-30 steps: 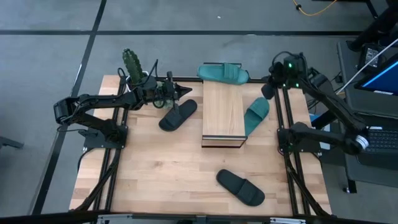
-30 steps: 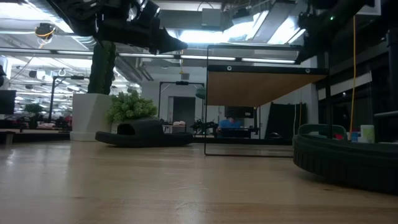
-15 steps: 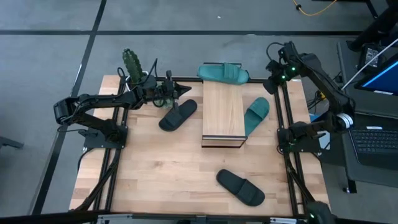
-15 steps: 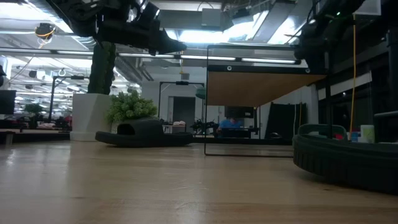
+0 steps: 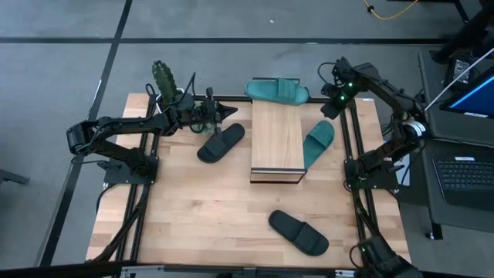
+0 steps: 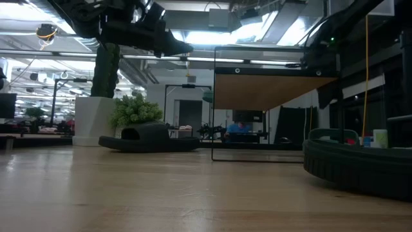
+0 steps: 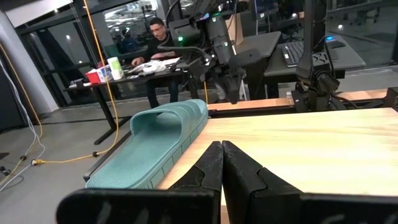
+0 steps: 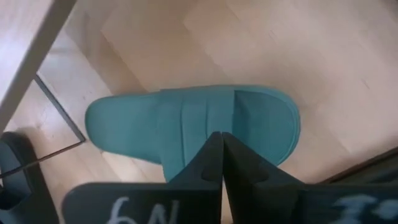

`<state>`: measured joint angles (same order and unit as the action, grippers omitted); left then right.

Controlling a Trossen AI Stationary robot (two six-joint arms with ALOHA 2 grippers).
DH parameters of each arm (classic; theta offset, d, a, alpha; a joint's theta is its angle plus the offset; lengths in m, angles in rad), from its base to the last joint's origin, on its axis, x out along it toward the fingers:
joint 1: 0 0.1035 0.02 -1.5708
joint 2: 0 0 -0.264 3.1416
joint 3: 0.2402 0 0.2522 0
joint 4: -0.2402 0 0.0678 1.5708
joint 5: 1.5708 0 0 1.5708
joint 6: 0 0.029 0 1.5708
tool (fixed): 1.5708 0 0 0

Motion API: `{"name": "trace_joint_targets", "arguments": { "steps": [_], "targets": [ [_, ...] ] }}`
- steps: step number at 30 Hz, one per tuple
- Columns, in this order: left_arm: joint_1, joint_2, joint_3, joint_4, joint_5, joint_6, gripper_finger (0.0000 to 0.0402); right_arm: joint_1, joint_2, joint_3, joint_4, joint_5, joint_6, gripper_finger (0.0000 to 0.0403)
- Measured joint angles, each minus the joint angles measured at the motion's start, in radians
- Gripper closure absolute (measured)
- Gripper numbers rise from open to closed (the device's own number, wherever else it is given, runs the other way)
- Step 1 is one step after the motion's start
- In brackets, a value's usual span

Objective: Pick and place slides into the shelf
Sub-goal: Put the green slide on the shelf

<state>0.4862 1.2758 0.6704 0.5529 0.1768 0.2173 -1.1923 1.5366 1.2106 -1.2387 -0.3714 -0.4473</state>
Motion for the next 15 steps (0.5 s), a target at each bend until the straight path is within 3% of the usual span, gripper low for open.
{"name": "trace_joint_targets", "arguments": {
  "steps": [7,15],
  "targets": [
    [0.0,0.0,0.0,-0.006,0.0,0.0,0.0401,0.0,0.008,0.0,0.02,0.0,0.001,0.0383],
    [0.0,0.0,0.001,-0.055,0.0,0.0,0.0401,0.0,0.007,0.0,0.004,0.001,0.052,0.031]
  ]
}}
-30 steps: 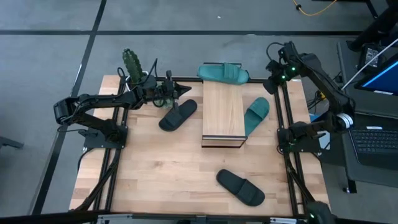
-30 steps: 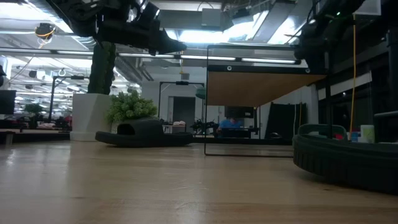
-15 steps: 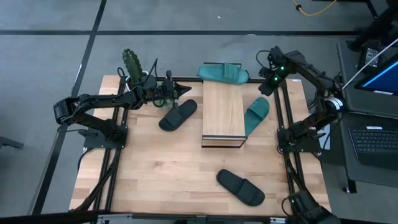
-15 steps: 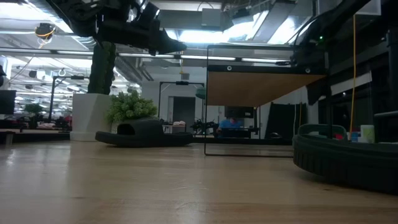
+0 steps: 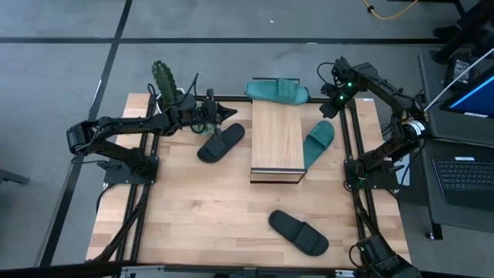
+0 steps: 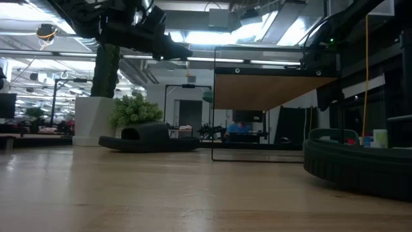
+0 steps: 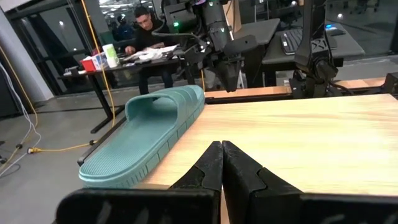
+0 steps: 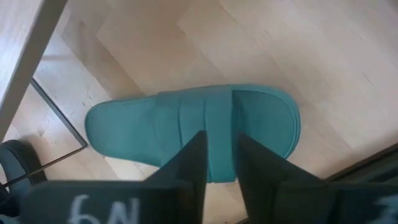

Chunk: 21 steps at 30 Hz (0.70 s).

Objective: Pick and place slides into the shelf
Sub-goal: Put the green slide on the shelf

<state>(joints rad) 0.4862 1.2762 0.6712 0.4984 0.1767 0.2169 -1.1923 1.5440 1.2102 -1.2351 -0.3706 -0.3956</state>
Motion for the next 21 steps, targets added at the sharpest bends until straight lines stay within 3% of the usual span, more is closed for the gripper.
{"name": "trace_joint_targets", "arguments": {
  "steps": [9,21],
  "targets": [
    [0.0,0.0,0.0,0.0,0.0,0.002,0.0401,0.0,-0.001,-0.044,0.002,0.001,0.001,0.0239],
    [0.0,0.0,0.0,-0.001,-0.001,0.003,0.0401,0.0,-0.001,-0.175,0.128,0.003,0.001,0.0226]
  ]
}}
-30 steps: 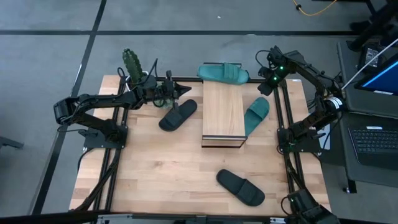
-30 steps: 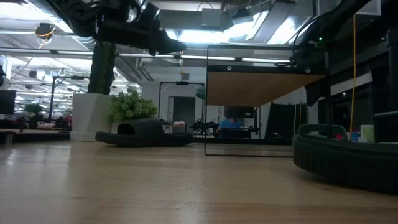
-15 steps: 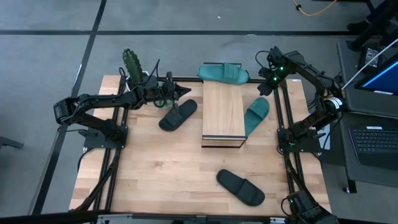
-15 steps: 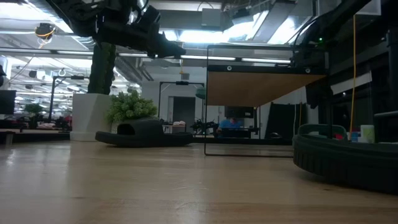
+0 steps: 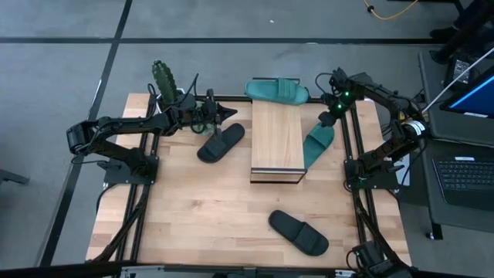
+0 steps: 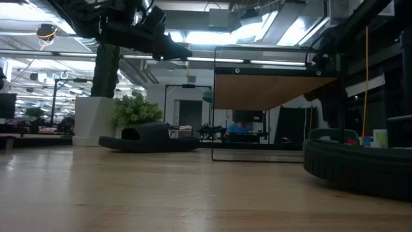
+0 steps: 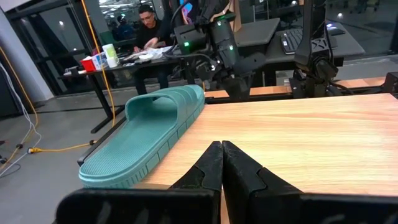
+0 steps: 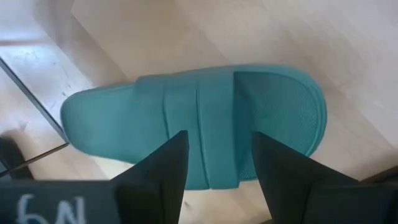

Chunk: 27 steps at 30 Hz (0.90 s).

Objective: Pick and place slides into the shelf
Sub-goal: Put the green slide on the shelf

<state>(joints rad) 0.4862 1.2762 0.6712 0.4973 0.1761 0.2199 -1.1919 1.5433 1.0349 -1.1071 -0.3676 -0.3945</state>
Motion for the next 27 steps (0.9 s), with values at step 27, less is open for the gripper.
{"name": "trace_joint_targets", "arguments": {
  "steps": [27],
  "targets": [
    [0.0,0.0,0.0,-0.003,0.0,0.001,0.0401,0.0,0.001,-0.062,0.075,0.0,-0.056,0.0226]
  ]
}}
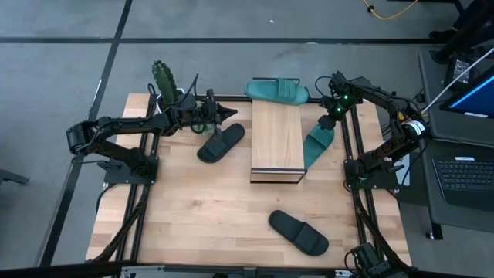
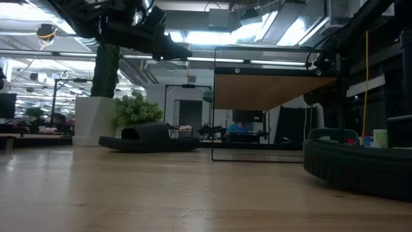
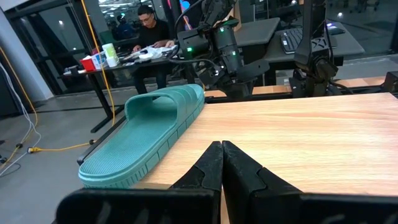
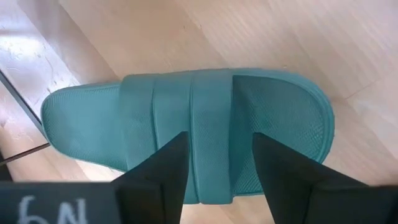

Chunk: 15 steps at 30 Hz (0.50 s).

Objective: Pick and place slides into the shelf
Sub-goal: Put the green slide on the shelf

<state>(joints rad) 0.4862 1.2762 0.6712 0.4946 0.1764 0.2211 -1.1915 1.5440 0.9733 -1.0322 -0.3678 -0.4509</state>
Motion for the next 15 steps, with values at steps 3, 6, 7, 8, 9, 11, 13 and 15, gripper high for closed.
{"name": "trace_joint_targets", "arguments": {
  "steps": [3,6,7,8,9,11,13,15],
  "targets": [
    [0.0,0.0,0.0,0.0,0.0,0.0,0.0401,0.0,0.0,0.0,-0.006,0.0,-0.004,0.0226],
    [0.0,0.0,0.0,0.0,0.0,0.0,0.0401,0.0,0.0,0.0,-0.011,0.0,-0.004,0.0226],
    [0.0,0.0,0.0,0.0,0.0,0.0,0.0401,0.0,0.0,0.0,-0.012,0.0,-0.004,0.0226],
    [0.0,0.0,0.0,0.0,0.0,0.0,0.0401,0.0,0.0,0.0,-0.011,0.0,-0.003,0.0226],
    [0.0,0.0,0.0,0.0,0.0,0.0,0.0401,0.0,0.001,0.0,-0.011,-0.001,-0.003,0.0226],
    [0.0,0.0,0.0,0.0,0.0,0.0,0.0401,0.0,0.012,0.0,-0.011,-0.003,0.003,0.0226],
    [0.0,0.0,0.0,0.0,0.0,0.0,0.0401,0.004,0.032,0.0,-0.006,-0.004,0.004,0.0226],
    [0.0,0.0,0.0,-0.001,0.0,0.0,0.0401,0.016,0.051,0.0,0.004,-0.017,0.003,0.0226]
  ]
}}
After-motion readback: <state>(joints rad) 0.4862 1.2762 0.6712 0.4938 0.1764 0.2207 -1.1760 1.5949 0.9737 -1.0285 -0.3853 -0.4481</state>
